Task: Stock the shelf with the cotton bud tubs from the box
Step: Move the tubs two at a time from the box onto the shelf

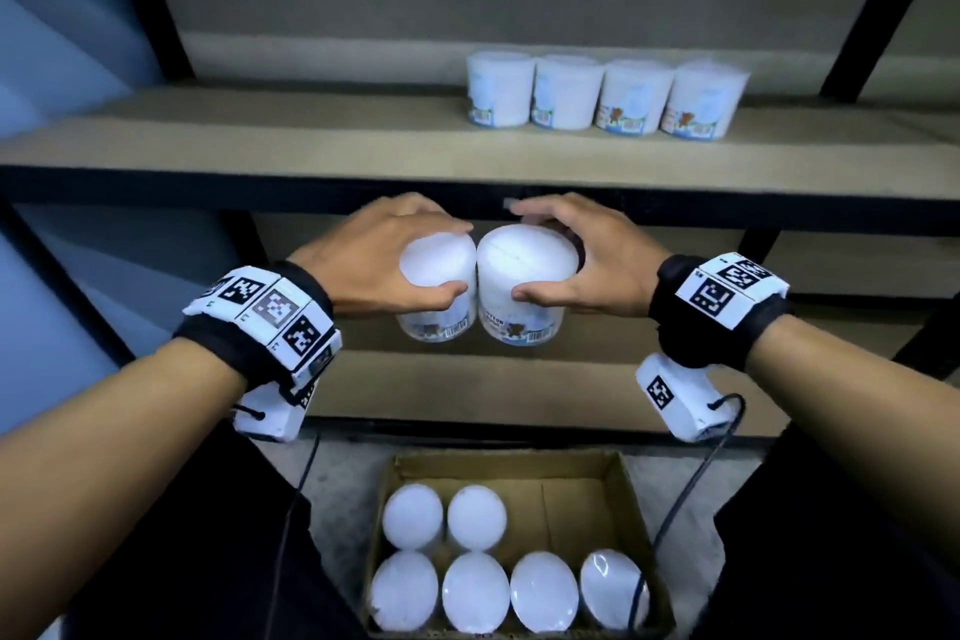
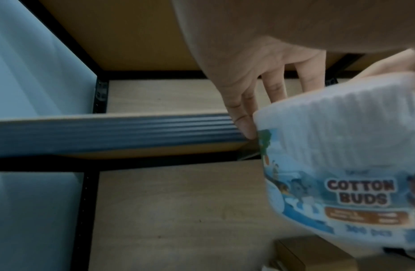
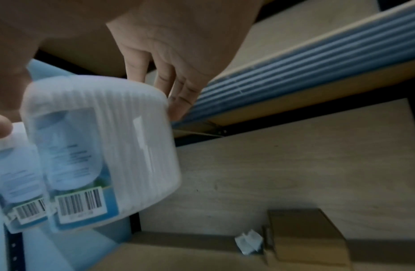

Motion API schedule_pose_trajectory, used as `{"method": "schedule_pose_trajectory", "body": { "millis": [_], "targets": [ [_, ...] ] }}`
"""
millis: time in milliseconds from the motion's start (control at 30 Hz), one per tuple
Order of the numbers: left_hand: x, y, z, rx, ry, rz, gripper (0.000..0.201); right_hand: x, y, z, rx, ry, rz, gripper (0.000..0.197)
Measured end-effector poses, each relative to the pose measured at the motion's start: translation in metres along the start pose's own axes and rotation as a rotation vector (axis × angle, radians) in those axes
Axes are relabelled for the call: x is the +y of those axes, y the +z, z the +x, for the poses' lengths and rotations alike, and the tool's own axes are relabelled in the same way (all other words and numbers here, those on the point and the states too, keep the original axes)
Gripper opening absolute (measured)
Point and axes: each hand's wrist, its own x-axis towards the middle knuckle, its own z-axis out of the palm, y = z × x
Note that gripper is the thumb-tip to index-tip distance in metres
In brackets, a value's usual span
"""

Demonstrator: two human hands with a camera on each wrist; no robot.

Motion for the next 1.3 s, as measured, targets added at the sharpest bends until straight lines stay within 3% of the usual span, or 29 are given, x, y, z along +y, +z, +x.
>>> {"method": "schedule_pose_trajectory", "body": {
  "millis": [333,500,1000,1200,1300],
  "targets": [
    [-0.012,-0.102,0.036,0.213,-0.030,0.092,0.062,-0.049,-0.053,0.075,0.201,-0.050,0.065,0.073],
    [-0.027,-0.127,0.056,0.216,-0.016,0.105,0.059,-0.056,-0.063,0.105,0.234,-0.040,0.090,0.071],
    [-0.075,-0.138,0.081,0.140,-0.182,0.099,0.059,-0.065,-0.046,0.160,0.242,0.022,0.013,0.081],
    [-0.081,-0.136,0.081,0.098,-0.158,0.093,0.045,-0.071,-0.039,0.166,0.211,0.038,-0.026,0.081],
    [-0.086,-0.133,0.081,0.085,-0.220,0.087,0.047,-0.073,-0.035,0.169,0.185,0.049,-0.044,0.082]
  ]
}}
